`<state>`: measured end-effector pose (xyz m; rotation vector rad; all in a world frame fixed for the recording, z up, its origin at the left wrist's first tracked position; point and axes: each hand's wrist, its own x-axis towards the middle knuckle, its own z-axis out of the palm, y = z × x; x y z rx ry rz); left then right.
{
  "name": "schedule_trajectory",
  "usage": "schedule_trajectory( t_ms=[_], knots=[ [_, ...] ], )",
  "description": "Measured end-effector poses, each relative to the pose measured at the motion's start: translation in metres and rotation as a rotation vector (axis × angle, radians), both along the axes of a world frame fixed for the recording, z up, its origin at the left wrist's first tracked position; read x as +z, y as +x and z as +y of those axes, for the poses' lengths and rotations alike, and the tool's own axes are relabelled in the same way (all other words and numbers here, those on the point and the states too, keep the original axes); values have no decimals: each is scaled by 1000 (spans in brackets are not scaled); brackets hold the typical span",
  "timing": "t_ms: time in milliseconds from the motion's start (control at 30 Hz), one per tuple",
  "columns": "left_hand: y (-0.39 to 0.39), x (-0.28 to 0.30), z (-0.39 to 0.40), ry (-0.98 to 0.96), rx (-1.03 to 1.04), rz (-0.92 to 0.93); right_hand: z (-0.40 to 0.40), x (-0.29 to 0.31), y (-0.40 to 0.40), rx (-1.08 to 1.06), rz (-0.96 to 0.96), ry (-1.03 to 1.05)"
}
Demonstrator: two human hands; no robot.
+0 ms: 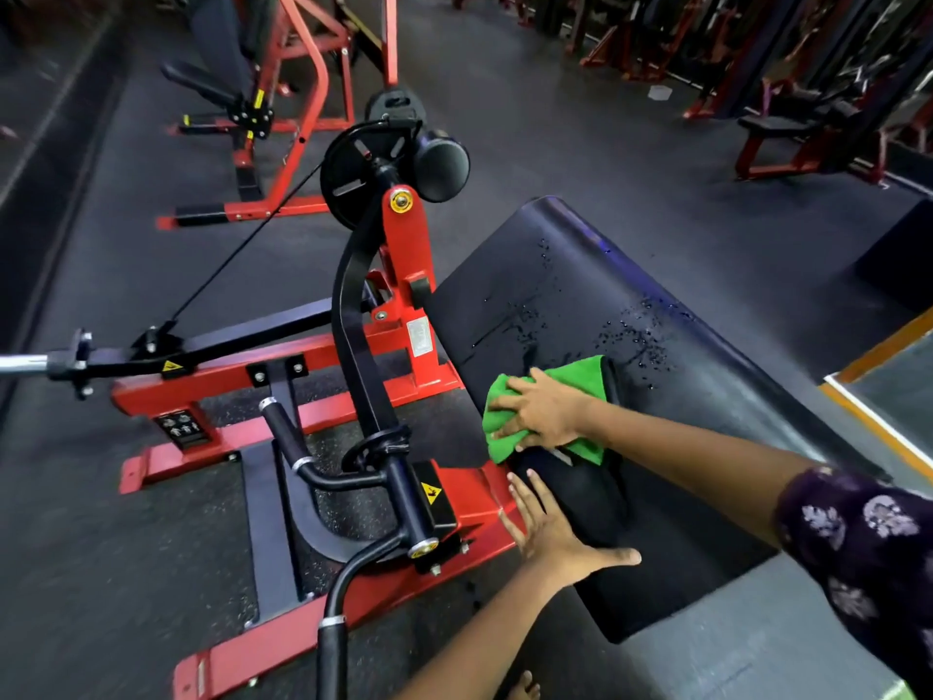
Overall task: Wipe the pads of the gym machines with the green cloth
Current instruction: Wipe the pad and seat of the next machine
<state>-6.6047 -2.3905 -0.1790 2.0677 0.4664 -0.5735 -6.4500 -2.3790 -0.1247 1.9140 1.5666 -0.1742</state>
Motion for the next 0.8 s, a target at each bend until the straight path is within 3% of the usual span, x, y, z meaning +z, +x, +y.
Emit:
schedule_trajectory(
  t_ms=[133,300,500,667,800],
  knots=[
    [1,-2,1,10,-12,4,17,7,14,-211,-140,136],
    [2,3,1,10,-20,33,-12,1,-8,-23,91,2],
    [1,6,3,6,-16,38,5,19,9,-241,-42,159],
    [-5,-7,14,-68,-51,-48,-25,9,-8,-38,99,63],
    [-7,-13,24,-73,-66,-88,-18,23,12,-299,-72,225]
  ],
)
